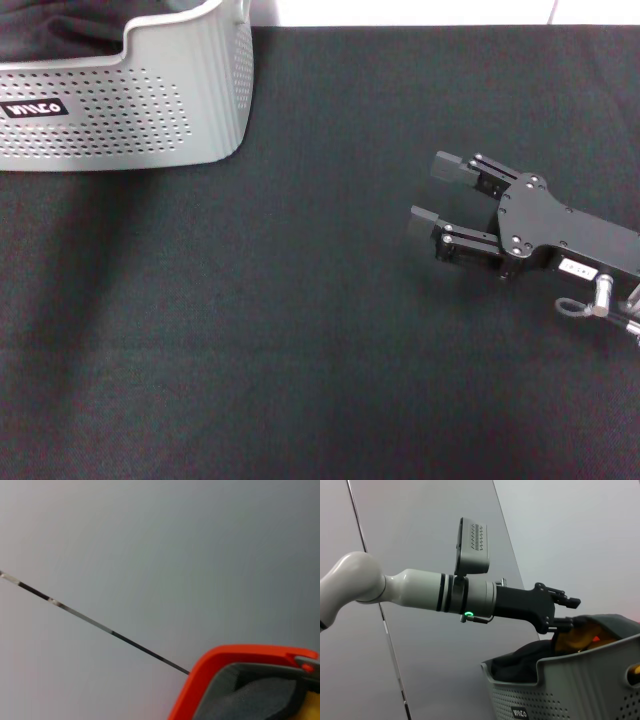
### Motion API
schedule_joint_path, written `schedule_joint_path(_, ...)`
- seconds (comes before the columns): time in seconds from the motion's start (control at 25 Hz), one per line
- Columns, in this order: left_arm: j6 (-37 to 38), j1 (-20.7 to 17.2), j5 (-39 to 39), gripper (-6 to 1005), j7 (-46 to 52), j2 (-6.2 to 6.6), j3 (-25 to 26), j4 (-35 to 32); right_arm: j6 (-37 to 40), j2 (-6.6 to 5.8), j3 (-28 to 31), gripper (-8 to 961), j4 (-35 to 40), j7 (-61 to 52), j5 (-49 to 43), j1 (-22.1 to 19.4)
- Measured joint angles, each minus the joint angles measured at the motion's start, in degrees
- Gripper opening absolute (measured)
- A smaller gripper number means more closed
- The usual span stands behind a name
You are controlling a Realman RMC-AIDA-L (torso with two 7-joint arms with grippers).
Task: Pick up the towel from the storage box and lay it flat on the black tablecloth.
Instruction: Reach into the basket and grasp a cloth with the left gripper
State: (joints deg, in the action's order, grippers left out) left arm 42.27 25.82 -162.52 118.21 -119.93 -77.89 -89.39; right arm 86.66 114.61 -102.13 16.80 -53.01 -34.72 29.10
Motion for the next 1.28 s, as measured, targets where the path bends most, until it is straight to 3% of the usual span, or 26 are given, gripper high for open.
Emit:
schedule_joint_path(0.12, -1.3, -0.3, 0.0, 500, 0.0, -0.04, 0.0, 0.0, 0.0, 0.06, 0.0, 825, -0.2, 0.0, 0.0, 0.0)
schedule_joint_path(0.36, -1.3, -0.9, 0.0, 463, -2.4, -0.13, -1.3, 1.3, 0.0, 0.08, 0.0, 817, -0.2, 0.0, -0.1, 0.0)
schedule_joint_path(1.28, -5.4, -0.5, -0.1, 438, -5.4, -0.03, -2.4, 3.4, 0.1, 0.09, 0.4, 784, -0.3, 0.0, -0.1, 0.0)
